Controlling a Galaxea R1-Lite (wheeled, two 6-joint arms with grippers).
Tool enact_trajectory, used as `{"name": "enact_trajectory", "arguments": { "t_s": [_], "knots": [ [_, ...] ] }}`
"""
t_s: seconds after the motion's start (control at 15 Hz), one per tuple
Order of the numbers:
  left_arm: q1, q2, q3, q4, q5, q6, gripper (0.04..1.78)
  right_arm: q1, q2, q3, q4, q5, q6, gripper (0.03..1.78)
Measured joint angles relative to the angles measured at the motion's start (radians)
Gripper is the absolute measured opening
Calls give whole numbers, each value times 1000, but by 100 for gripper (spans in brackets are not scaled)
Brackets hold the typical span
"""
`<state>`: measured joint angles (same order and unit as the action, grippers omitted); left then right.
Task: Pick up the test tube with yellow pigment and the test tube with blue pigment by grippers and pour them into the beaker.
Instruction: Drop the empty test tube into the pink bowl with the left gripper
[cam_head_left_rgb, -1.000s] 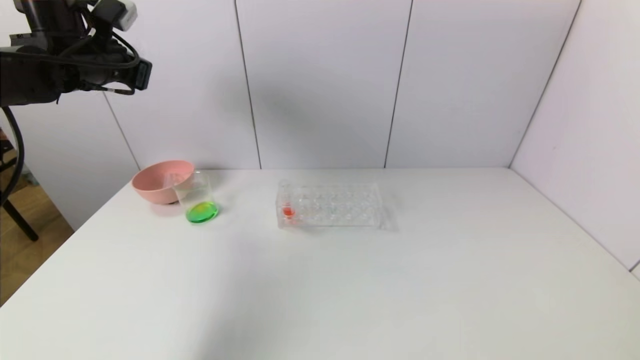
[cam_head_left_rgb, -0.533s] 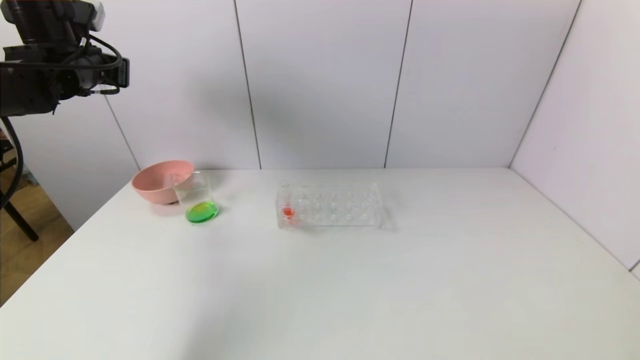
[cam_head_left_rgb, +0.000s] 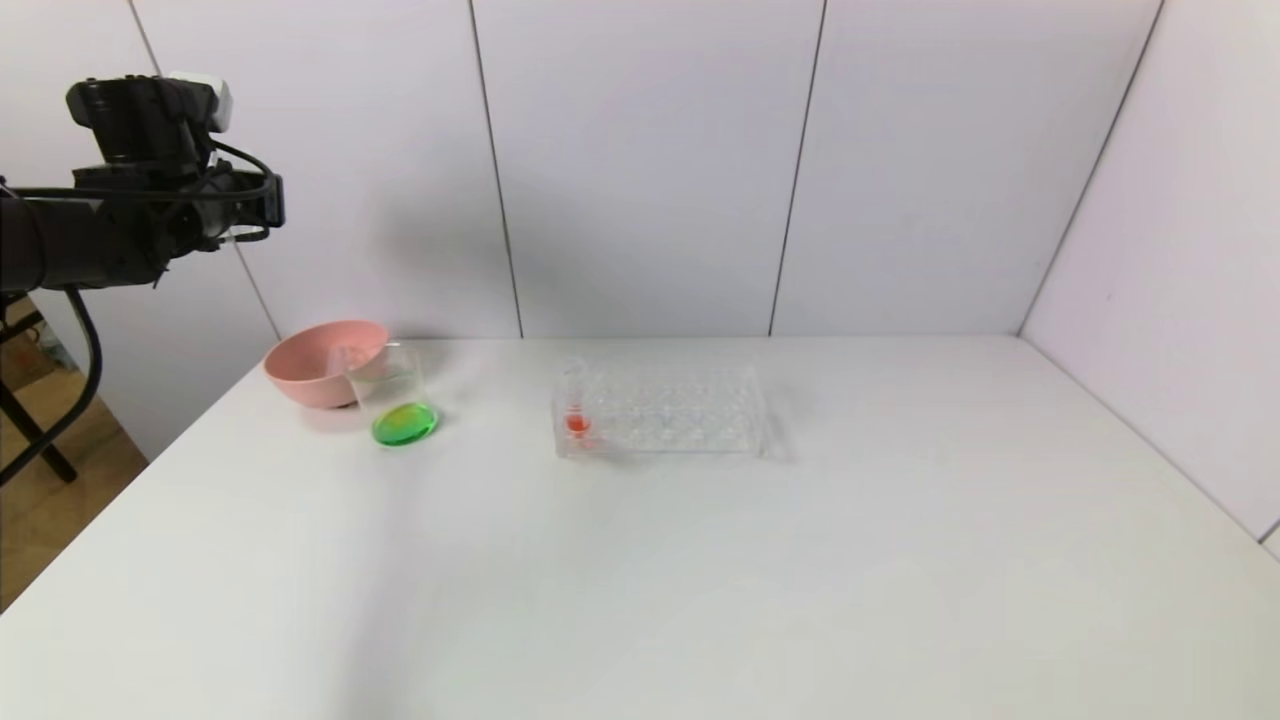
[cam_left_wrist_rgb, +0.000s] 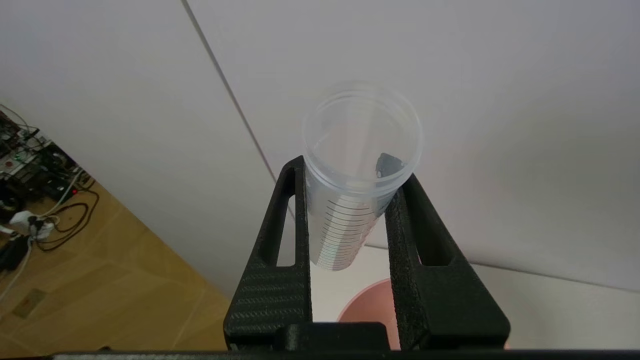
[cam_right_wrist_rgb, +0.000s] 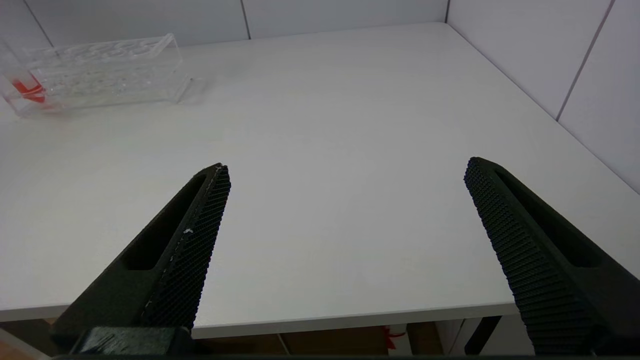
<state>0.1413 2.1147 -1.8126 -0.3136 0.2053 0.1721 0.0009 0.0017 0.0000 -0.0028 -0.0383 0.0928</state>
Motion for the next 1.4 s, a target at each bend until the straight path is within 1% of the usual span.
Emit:
{"name": "enact_trajectory", "arguments": {
  "t_s": [0.27, 0.47, 1.4],
  "knots": [
    [1, 37, 21, -57, 1, -152, 46, 0, 0, 0, 0, 0, 0, 171],
    [-2, 60, 45, -109, 7, -159, 46, 0, 0, 0, 0, 0, 0, 171],
    [-24, 131, 73, -127, 38, -170, 47, 0, 0, 0, 0, 0, 0, 171]
  ]
}}
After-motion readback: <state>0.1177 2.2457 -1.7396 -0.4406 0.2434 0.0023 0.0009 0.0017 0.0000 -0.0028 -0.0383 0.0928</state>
